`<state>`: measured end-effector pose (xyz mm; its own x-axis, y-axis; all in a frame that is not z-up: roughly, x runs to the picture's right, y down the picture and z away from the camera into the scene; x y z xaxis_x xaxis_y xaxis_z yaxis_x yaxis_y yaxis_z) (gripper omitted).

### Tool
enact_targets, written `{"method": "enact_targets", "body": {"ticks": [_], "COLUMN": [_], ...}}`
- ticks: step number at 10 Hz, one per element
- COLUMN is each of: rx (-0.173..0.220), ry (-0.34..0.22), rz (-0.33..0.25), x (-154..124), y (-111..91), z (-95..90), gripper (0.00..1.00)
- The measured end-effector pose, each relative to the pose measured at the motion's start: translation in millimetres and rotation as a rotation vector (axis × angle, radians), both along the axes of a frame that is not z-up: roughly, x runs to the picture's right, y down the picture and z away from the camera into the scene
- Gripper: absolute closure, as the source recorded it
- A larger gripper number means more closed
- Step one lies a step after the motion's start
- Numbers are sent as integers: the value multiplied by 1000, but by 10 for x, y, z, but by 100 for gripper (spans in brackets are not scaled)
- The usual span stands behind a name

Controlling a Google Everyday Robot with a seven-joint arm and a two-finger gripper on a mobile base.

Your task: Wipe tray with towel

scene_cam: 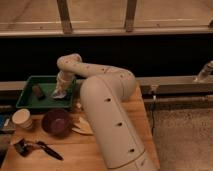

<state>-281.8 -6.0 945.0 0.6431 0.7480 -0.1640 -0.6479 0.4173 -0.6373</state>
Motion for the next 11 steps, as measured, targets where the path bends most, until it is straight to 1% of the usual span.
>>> {"method": "enact_targets", "body": {"ticks": [2,3,4,5,6,7,8,9,10,11], "rx": [10,11,9,10,13,16,15,13,6,-12], "ry": [-31,-52,-86,-113,-133,-160,-188,-203,-213,-212], "rz": [-24,-41,-65,-84,-95,-111,-129,-141,-166,-196], "x": [-221,-363,-522,-610,-662,-700,-681,-643,-595,-554], "y": [-126,-146,-143,-114,-89,-38,52,125,236,383], "z": [117,150,164,119,44,-119,-322,-454,-597,-732], "gripper": [100,100,100,100,100,100,100,100,100,100]}}
